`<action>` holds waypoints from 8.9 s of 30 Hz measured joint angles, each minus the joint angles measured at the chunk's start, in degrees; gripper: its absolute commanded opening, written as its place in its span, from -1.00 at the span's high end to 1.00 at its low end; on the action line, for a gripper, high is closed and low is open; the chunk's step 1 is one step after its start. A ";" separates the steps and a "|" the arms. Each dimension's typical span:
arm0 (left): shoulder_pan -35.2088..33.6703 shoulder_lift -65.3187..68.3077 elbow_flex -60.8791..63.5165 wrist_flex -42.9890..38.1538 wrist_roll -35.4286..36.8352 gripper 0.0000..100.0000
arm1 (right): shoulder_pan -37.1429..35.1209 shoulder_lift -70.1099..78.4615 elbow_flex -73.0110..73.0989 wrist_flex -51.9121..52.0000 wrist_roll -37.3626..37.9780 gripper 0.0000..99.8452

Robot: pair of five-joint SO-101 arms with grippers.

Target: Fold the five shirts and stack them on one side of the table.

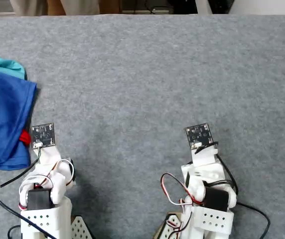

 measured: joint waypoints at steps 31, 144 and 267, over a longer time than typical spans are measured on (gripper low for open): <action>0.00 0.00 0.00 0.00 0.00 0.96 | 0.00 0.00 0.00 0.00 0.00 0.99; -24.18 1.67 -27.25 -13.01 -2.81 0.95 | -1.14 42.64 -83.69 25.05 -6.95 0.99; -52.92 77.71 -92.48 -27.08 14.33 0.94 | -1.14 12.04 -60.40 25.23 -6.95 0.61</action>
